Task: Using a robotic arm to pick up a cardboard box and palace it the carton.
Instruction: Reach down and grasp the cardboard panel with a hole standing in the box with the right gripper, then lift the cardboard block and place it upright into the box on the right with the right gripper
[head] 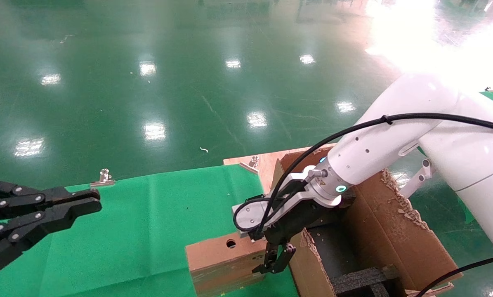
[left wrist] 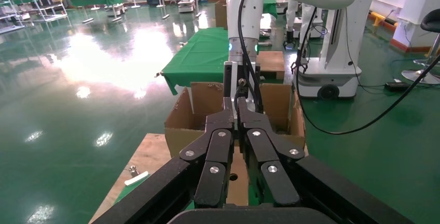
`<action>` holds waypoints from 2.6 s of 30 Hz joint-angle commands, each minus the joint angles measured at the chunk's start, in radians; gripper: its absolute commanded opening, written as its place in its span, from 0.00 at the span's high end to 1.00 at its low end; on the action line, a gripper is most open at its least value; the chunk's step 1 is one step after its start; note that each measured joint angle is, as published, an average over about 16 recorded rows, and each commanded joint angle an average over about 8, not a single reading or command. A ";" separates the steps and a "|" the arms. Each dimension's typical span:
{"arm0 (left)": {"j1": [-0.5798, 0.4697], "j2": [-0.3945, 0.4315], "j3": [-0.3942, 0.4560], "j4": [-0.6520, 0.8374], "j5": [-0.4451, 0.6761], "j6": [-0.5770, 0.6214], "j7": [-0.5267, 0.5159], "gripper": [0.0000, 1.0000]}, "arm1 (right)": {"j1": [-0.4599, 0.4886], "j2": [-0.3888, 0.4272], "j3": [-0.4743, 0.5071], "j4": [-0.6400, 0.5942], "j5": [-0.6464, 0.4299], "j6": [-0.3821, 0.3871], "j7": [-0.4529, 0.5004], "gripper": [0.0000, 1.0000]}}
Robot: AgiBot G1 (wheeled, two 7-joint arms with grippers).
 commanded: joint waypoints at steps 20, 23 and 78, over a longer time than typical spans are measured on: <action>0.000 0.000 0.000 0.000 0.000 0.000 0.000 0.00 | -0.002 0.001 0.002 0.002 0.002 0.001 -0.001 1.00; 0.000 0.000 0.000 0.000 0.000 0.000 0.000 0.00 | -0.002 0.002 0.003 0.002 0.002 0.001 -0.001 1.00; 0.000 0.000 0.001 0.000 -0.001 0.000 0.000 0.00 | 0.676 0.503 -0.440 -0.094 0.204 -0.026 0.010 1.00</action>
